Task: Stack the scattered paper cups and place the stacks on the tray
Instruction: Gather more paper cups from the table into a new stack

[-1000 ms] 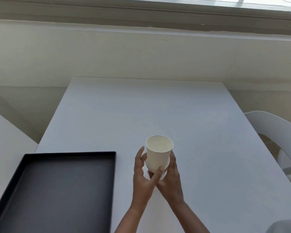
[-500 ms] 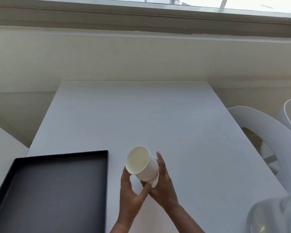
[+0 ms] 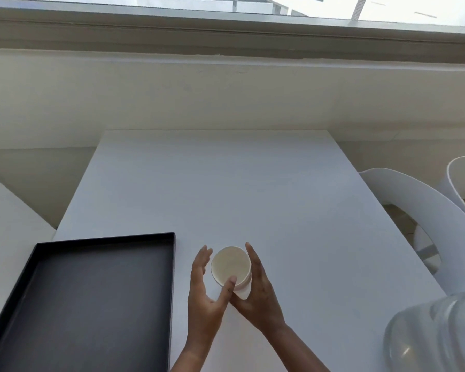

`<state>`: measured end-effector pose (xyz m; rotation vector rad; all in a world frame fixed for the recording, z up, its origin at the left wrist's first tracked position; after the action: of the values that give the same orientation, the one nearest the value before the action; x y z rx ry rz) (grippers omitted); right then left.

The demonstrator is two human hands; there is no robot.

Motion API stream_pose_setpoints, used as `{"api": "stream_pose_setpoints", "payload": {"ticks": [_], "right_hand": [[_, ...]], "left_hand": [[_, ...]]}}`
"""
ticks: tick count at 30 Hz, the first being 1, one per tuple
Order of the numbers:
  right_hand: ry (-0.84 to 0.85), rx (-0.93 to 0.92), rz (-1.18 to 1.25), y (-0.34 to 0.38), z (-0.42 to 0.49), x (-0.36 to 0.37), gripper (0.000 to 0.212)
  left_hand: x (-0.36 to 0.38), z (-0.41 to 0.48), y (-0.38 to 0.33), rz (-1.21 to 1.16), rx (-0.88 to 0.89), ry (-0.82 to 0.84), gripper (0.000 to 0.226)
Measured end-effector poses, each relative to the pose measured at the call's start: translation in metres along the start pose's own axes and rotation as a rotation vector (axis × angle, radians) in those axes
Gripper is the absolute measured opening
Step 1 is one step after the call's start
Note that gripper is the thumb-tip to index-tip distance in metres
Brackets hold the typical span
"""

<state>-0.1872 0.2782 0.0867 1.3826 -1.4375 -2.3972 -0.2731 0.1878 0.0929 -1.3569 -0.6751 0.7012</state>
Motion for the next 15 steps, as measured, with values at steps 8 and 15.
{"api": "stream_pose_setpoints", "payload": {"ticks": [8, 15], "right_hand": [[0.024, -0.012, 0.004, 0.008, -0.008, -0.01, 0.09], [0.154, -0.053, 0.025, 0.015, -0.022, -0.002, 0.093]], "left_hand": [[0.008, -0.021, 0.02, -0.061, -0.154, 0.105, 0.09], [0.002, -0.026, 0.026, -0.098, -0.179, 0.044, 0.07]]}}
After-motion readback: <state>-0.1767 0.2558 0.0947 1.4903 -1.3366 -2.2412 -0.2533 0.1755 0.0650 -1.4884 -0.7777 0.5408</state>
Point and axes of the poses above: each hand's wrist, its own z-axis towards the middle knuckle, its own x-axis out of the palm, y = z × x, the point moved 8 cm from there along z, towards the middle knuckle, and after that the axes turned 11 degrees about -z, right-handed, at the moved point
